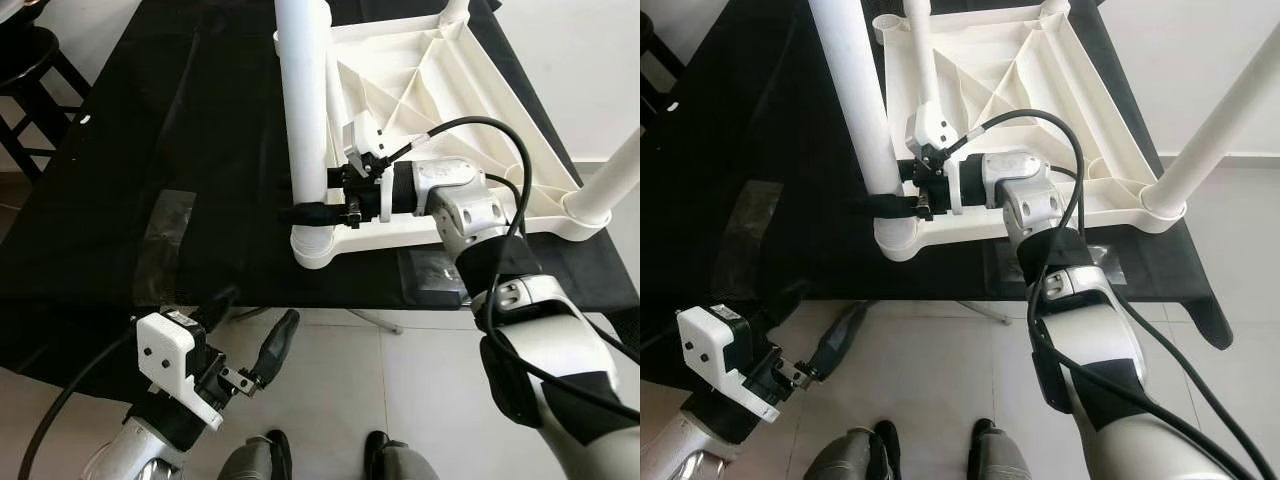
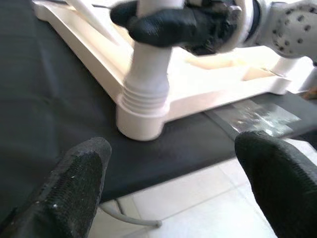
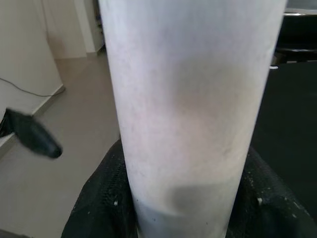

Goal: Building children table

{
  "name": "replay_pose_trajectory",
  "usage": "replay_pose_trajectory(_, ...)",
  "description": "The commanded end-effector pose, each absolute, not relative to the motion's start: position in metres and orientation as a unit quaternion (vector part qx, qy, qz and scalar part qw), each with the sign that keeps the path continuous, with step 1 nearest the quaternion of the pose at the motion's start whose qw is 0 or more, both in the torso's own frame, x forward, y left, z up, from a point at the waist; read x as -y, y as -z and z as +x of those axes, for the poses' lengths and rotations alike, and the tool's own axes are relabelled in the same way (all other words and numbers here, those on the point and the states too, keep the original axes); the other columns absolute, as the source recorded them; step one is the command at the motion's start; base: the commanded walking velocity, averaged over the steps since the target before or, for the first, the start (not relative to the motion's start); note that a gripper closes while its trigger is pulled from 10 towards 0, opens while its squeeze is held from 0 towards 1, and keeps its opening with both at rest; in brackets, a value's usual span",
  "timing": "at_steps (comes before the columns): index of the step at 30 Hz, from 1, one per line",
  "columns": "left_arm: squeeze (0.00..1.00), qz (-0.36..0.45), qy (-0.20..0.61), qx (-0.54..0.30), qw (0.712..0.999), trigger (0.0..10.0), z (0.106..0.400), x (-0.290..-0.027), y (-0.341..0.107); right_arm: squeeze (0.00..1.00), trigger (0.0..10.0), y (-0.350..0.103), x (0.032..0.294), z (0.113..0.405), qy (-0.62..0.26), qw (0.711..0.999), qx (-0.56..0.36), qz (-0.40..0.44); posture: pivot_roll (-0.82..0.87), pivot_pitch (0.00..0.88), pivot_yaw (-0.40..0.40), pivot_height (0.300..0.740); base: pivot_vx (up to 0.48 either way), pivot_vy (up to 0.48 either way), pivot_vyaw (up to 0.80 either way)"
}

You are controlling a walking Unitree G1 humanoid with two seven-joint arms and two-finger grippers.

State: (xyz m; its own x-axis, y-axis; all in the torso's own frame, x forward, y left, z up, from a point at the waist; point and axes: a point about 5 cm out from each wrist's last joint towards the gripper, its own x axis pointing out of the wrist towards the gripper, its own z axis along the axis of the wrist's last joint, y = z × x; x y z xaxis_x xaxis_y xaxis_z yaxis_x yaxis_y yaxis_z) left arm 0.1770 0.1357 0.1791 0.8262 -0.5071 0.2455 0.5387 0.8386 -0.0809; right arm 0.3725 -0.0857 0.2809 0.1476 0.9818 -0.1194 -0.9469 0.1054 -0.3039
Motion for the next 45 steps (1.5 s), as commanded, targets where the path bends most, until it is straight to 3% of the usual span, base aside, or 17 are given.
replay_pose_trajectory(1,0.00,-0.082,0.296,0.098,0.947,10.0,0.175,-0.135,-0.173,0.00,0.0,-0.270,0.093,0.375,-0.607,0.781,0.047,-0.137,-0.01,0.290,0.018,0.740,0.000,0.000,0.00)
replay_pose_trajectory(5,0.00,-0.089,0.306,0.101,0.942,10.0,0.175,-0.135,-0.172,0.00,0.0,-0.261,0.101,0.374,-0.552,0.824,0.046,-0.119,-0.02,0.290,0.008,0.740,0.000,0.000,0.00)
replay_pose_trajectory(6,0.00,-0.090,0.313,0.104,0.940,10.0,0.176,-0.135,-0.171,0.00,0.0,-0.226,0.116,0.369,-0.302,0.948,0.009,-0.100,-0.03,0.295,-0.001,0.740,0.000,0.000,0.00)
replay_pose_trajectory(10,0.00,-0.090,0.313,0.106,0.939,10.0,0.177,-0.136,-0.171,0.00,0.0,-0.188,0.119,0.337,-0.179,0.980,-0.027,-0.087,-0.03,0.301,0.021,0.740,0.000,0.000,0.00)
replay_pose_trajectory(17,0.00,-0.074,0.302,0.113,0.944,10.0,0.182,-0.138,-0.169,0.00,0.0,-0.179,0.083,0.325,-0.243,0.968,-0.026,-0.064,-0.04,0.277,0.019,0.740,0.000,0.000,0.00)
replay_pose_trajectory(18,0.00,-0.073,0.297,0.114,0.945,10.0,0.183,-0.140,-0.169,0.00,2.4,-0.184,0.077,0.328,-0.260,0.964,-0.018,-0.060,-0.04,0.276,0.019,0.740,0.000,0.000,0.00)
replay_pose_trajectory(19,0.00,-0.072,0.291,0.116,0.947,10.0,0.184,-0.140,-0.169,0.00,10.0,-0.190,0.071,0.330,-0.292,0.955,-0.009,-0.056,-0.04,0.276,0.019,0.740,0.000,0.000,0.00)
replay_pose_trajectory(22,0.00,-0.072,0.285,0.118,0.948,10.0,0.185,-0.141,-0.168,0.00,10.0,-0.201,0.063,0.330,-0.335,0.942,0.012,-0.035,-0.04,0.275,0.019,0.740,0.000,0.000,0.00)
replay_pose_trajectory(23,0.00,-0.072,0.282,0.120,0.949,10.0,0.186,-0.142,-0.168,1.00,10.0,-0.210,0.059,0.329,-0.379,0.925,0.030,-0.023,-0.04,0.273,0.020,0.740,0.000,0.000,0.00)
replay_pose_trajectory(24,0.00,-0.072,0.282,0.120,0.949,10.0,0.186,-0.142,-0.168,1.00,10.0,-0.210,0.059,0.329,-0.379,0.925,0.030,-0.023,-0.04,0.273,0.020,0.740,0.000,0.000,0.00)
replay_pose_trajectory(26,0.00,-0.072,0.279,0.121,0.950,10.0,0.187,-0.142,-0.168,1.00,10.0,-0.233,0.053,0.324,-0.463,0.884,0.062,-0.018,-0.04,0.272,0.020,0.740,0.000,0.000,0.00)
replay_pose_trajectory(27,0.00,-0.072,0.279,0.121,0.950,10.0,0.187,-0.142,-0.168,1.00,10.0,-0.233,0.053,0.324,-0.463,0.884,0.062,-0.018,-0.04,0.272,0.020,0.740,0.000,0.000,0.00)
replay_pose_trajectory(30,0.00,-0.072,0.273,0.122,0.951,10.0,0.187,-0.142,-0.167,1.00,10.0,-0.253,0.058,0.336,-0.534,0.841,0.082,-0.042,-0.03,0.270,0.018,0.740,0.000,0.000,0.00)
replay_pose_trajectory(33,0.00,-0.072,0.268,0.123,0.953,10.0,0.187,-0.143,-0.167,1.00,10.0,-0.260,0.061,0.344,-0.545,0.831,0.090,-0.057,-0.03,0.270,0.018,0.740,0.000,0.000,0.00)
replay_pose_trajectory(34,0.00,-0.071,0.266,0.124,0.953,10.0,0.186,-0.143,-0.166,0.00,10.0,-0.263,0.061,0.348,-0.569,0.815,0.090,-0.066,-0.02,0.270,0.015,0.740,0.000,0.000,0.00)
replay_pose_trajectory(38,0.00,-0.071,0.262,0.126,0.954,10.0,0.185,-0.143,-0.166,0.00,10.0,-0.271,0.063,0.350,-0.656,0.745,0.078,-0.097,-0.02,0.273,0.012,0.740,0.000,0.000,0.00)
replay_pose_trajectory(45,0.00,-0.070,0.262,0.126,0.954,10.0,0.184,-0.143,-0.167,0.00,10.0,-0.274,0.058,0.357,-0.674,0.730,0.065,-0.094,-0.01,0.280,0.016,0.740,0.000,0.000,0.00)
